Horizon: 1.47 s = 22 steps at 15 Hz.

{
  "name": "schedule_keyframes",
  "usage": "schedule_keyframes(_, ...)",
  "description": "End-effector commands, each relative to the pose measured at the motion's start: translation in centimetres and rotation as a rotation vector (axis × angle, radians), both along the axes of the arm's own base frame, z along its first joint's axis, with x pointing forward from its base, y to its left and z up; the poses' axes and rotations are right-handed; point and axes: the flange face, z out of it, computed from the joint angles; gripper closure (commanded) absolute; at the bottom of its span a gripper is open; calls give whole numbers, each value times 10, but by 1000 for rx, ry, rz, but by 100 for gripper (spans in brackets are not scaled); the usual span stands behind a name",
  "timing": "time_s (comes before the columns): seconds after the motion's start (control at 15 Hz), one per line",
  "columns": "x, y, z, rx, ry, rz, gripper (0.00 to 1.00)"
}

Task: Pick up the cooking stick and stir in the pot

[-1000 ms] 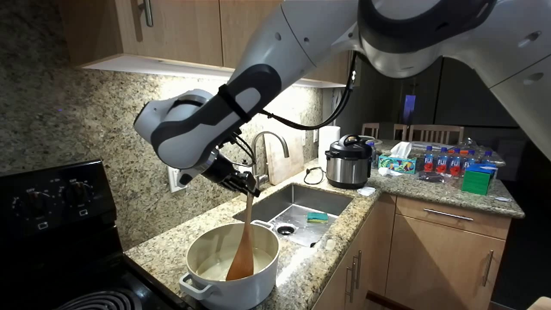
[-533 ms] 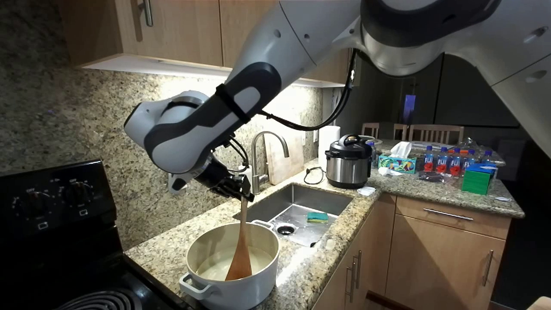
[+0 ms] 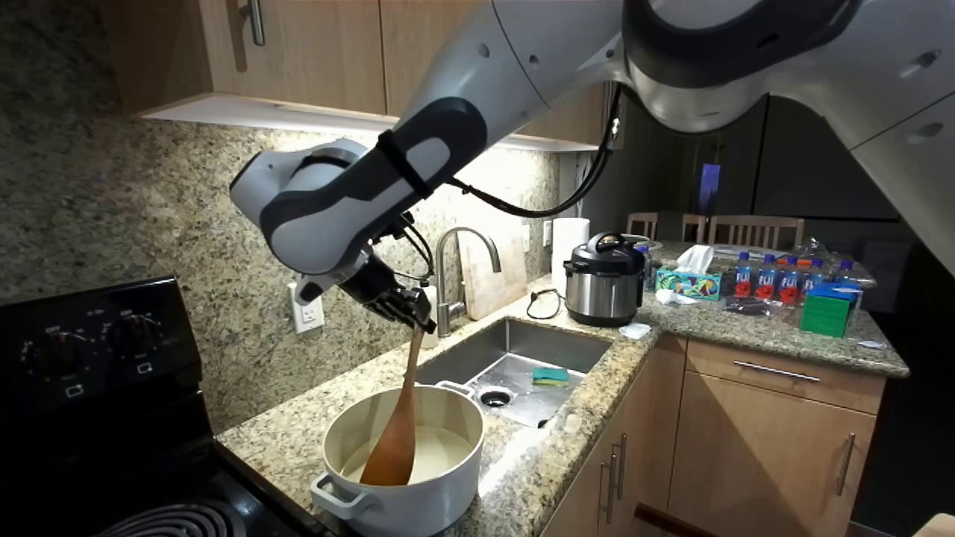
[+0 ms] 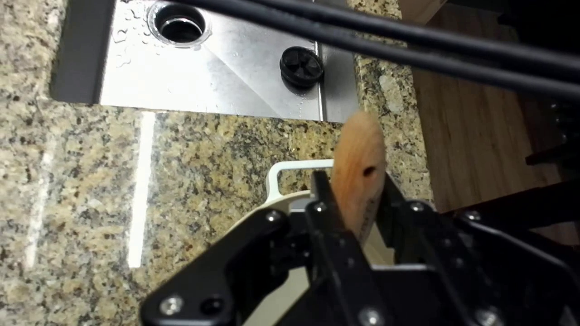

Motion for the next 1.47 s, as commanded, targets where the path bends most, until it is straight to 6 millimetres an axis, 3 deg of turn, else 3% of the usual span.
schedule_keyframes(0.0, 13, -15, 4, 18, -29, -79, 93)
schedule_keyframes(0.47, 18, -56, 1, 10, -90, -255, 93)
schedule_keyframes(0.87, -15, -69, 5, -71, -160, -363, 93)
schedule_keyframes(1.2, -43, -66, 0, -170, -91, -320, 93)
schedule_keyframes(1.4, -40, -49, -12, -141, -32, -240, 93)
